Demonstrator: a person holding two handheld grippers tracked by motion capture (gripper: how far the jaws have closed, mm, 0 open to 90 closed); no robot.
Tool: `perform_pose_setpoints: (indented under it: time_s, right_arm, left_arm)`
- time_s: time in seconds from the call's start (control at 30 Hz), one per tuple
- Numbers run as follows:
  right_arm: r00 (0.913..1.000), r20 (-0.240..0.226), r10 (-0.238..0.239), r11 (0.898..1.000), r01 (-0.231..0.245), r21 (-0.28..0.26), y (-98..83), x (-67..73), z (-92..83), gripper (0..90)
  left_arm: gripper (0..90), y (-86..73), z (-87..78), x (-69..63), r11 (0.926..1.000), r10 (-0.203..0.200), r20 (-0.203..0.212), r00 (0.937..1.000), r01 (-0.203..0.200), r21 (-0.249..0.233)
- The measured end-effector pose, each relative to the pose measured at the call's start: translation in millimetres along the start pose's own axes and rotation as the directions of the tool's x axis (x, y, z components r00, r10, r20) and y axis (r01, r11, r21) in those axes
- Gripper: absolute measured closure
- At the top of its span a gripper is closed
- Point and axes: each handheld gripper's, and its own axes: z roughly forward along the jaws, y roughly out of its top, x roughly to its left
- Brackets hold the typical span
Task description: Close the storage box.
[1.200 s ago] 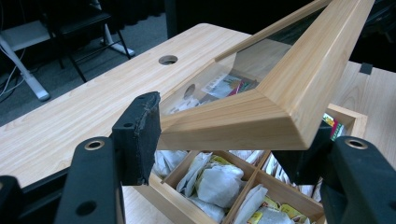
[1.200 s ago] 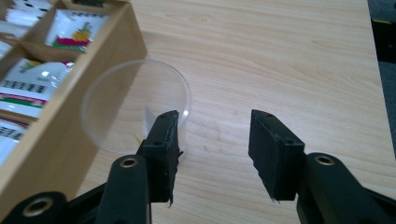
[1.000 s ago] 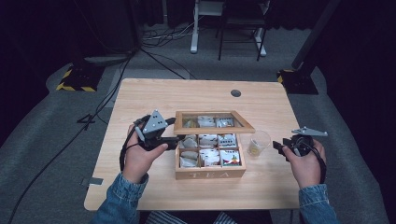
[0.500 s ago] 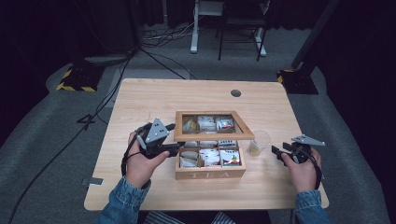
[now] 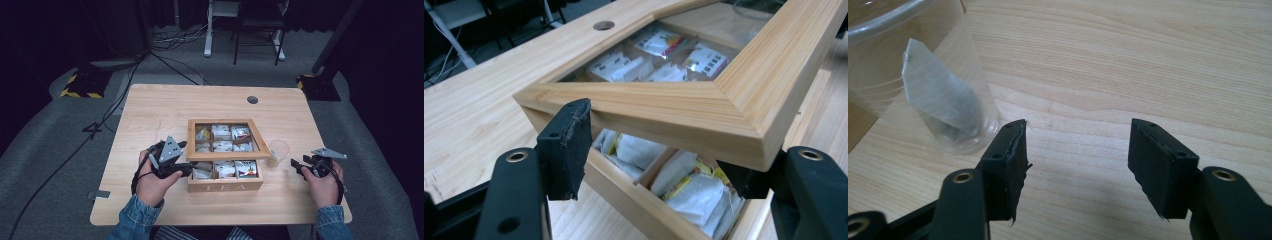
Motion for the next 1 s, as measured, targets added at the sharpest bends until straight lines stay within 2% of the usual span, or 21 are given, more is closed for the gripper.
perform_pose_setpoints:
  time_s: [0.27,0.67,0.77,0.8,1.0]
  right_arm:
    - [0.9999,-0.004,0.009,1.0,-0.009,0.004,-2.7,-0.5,-0.3,41.2]
    - [0.9999,-0.011,0.01,1.0,-0.01,0.003,-5.0,-1.2,1.0,41.0]
    - [0.9998,-0.012,0.013,1.0,-0.013,0.004,-4.9,-1.1,0.5,41.0]
    - [0.9998,-0.013,0.012,1.0,-0.012,0.003,-4.9,-1.3,0.4,40.9]
    - [0.9998,-0.018,0.007,1.0,-0.007,0.004,-4.7,-0.8,1.3,40.8]
  left_arm:
    - [35.0,-6.6,1.6,-5.3,0.9995,0.011,-0.018,0.9998,-0.01,0.031]
    - [36.2,-15.1,5.6,-9.8,0.995,-0.013,-0.008,0.9999,0.013,0.099]
    - [36.7,-17.2,6.8,-10.4,0.9932,-0.018,0.006,0.9998,0.017,0.115]
    - [39.7,-17.7,7.5,-10.7,0.9923,-0.024,0.018,0.9996,0.021,0.122]
    - [40.3,-19.9,13.8,-15.0,0.9853,-0.012,0.034,0.9993,0.006,0.17]
